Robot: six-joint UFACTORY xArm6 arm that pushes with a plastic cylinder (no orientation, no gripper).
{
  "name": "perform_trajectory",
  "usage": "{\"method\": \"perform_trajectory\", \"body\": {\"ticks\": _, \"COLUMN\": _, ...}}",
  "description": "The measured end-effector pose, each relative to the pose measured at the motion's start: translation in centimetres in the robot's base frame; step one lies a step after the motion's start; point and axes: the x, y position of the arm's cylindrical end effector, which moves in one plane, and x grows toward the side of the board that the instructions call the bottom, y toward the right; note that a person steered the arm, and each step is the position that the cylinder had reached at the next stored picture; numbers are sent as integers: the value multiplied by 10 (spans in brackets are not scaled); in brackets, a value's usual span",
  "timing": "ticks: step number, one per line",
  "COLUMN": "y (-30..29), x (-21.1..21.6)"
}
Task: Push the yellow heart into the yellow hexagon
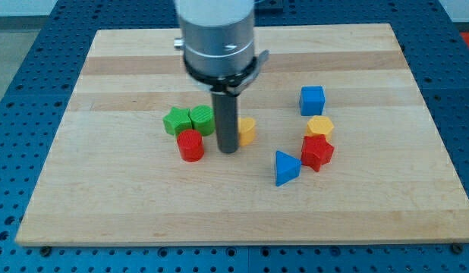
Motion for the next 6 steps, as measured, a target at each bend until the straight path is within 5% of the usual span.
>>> {"method": "perform_trajectory", "body": {"ticks": 4, "y": -26, "x": -32}}
{"method": "perform_trajectory", "body": {"ticks": 6, "y": 45, "x": -32}}
